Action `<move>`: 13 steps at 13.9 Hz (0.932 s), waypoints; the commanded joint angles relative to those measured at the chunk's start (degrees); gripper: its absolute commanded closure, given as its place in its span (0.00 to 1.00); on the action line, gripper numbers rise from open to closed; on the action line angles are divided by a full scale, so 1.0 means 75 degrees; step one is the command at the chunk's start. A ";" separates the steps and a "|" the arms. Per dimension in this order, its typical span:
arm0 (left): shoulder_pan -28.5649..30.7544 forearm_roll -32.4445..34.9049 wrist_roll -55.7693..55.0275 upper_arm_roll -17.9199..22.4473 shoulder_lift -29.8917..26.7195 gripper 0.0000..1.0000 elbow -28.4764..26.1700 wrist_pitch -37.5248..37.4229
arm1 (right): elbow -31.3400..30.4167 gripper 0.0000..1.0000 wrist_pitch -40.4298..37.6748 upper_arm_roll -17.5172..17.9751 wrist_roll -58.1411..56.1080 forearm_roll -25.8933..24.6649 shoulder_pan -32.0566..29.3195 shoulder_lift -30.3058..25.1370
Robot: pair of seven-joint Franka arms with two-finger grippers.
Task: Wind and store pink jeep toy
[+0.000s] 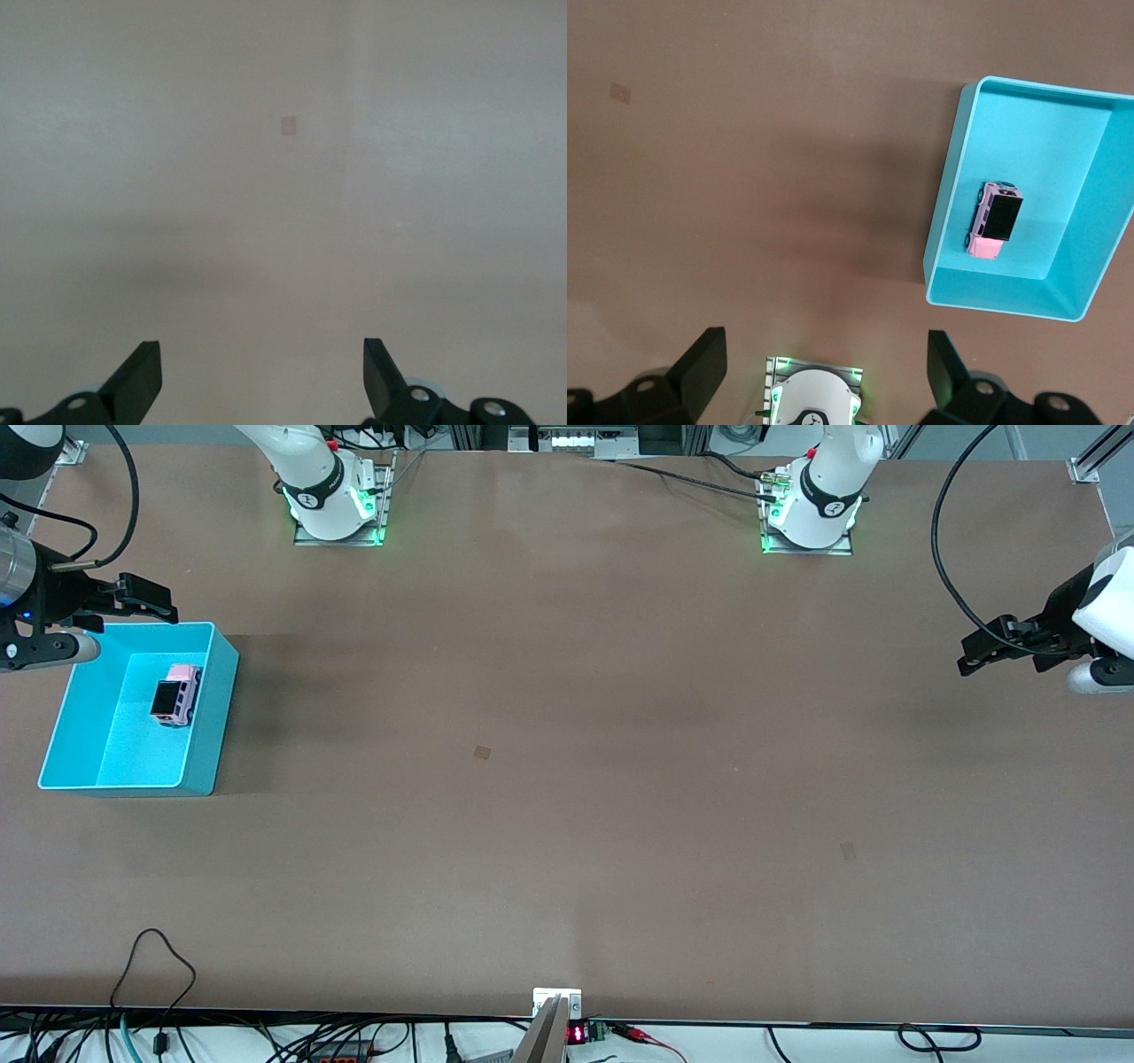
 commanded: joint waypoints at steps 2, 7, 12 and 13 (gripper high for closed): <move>0.0025 -0.0014 0.0164 -0.0019 -0.0139 0.00 -0.0064 -0.0112 | 0.0004 0.00 -0.0030 -0.0018 0.0155 0.0059 0.0005 -0.0045; 0.0013 -0.0003 0.0176 -0.0019 -0.0139 0.00 -0.0052 -0.0112 | 0.0004 0.00 0.0554 0.0005 0.1034 0.0129 0.0028 -0.0045; 0.0013 0.0009 0.0527 -0.0019 -0.0139 0.00 -0.0052 -0.0042 | -0.0008 0.00 0.0650 0.0005 0.1022 0.0152 0.0040 -0.0021; 0.0025 -0.0003 0.0527 -0.0007 -0.0139 0.00 -0.0052 -0.0030 | -0.0008 0.00 0.0650 0.0005 0.1011 0.0152 0.0040 -0.0010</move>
